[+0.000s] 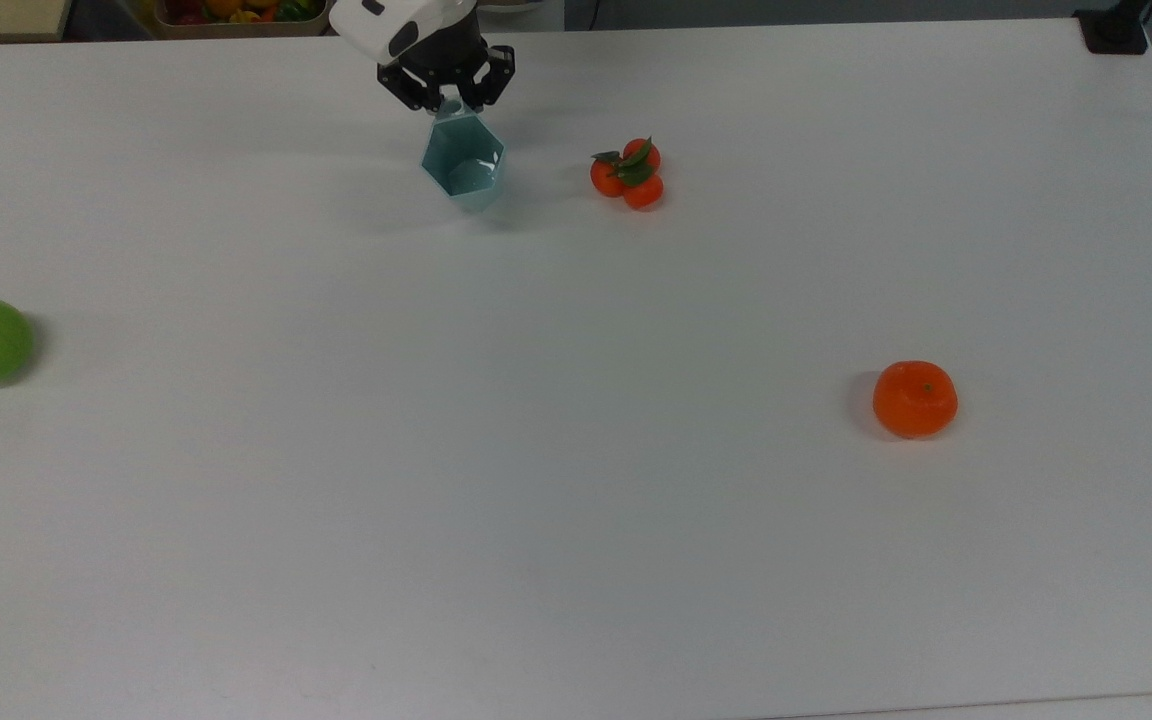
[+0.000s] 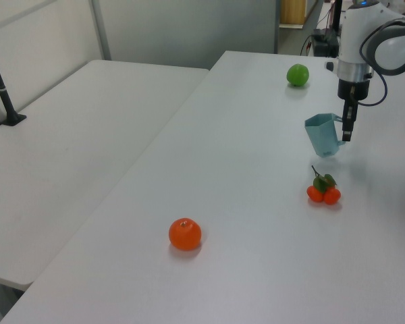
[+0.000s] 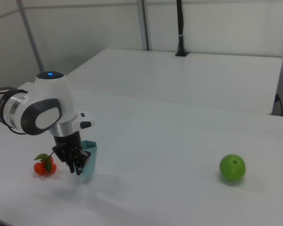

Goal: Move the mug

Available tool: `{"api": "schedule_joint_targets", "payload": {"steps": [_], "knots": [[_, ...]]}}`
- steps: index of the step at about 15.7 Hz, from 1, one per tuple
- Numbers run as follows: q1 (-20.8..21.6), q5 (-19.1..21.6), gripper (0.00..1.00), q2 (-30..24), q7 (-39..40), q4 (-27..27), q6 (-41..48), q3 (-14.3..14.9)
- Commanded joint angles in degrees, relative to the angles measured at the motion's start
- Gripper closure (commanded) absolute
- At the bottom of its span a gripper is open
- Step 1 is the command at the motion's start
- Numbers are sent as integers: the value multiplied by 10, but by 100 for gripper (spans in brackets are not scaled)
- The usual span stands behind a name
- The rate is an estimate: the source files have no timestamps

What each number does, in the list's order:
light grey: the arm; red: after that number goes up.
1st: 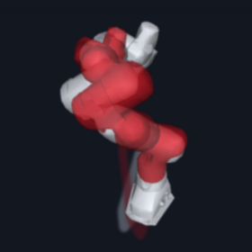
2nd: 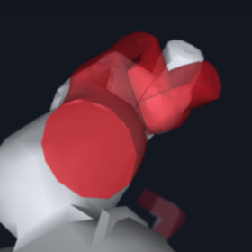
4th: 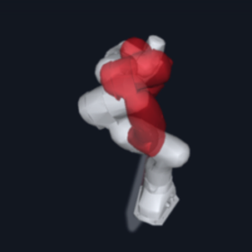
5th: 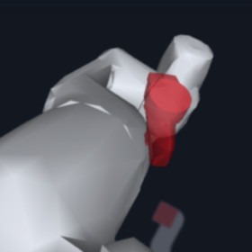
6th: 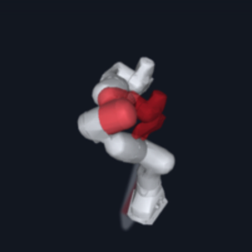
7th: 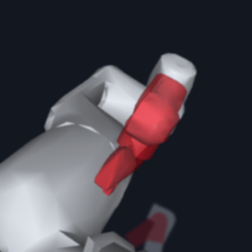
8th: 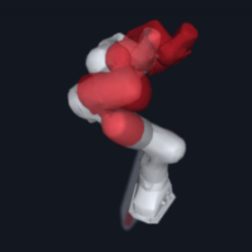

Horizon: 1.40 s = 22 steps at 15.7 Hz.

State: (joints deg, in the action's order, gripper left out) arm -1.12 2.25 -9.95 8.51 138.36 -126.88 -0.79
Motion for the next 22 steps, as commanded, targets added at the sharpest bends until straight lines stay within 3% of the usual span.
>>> {"api": "schedule_joint_targets", "payload": {"steps": [1, 9, 11, 19, 20, 22], "knots": [[6, -4, 100, 10, 1, 16, -42, 3], [6, -4, 100, 32, -1, 37, -86, 3], [4, -4, 72, 31, -3, 34, -79, 3], [4, -4, 5, 18, -4, 13, -14, -2], [3, -3, 0, 13, -4, -2, 13, -7], [1, -2, 0, 6, -14, -30, 70, -18]]}}
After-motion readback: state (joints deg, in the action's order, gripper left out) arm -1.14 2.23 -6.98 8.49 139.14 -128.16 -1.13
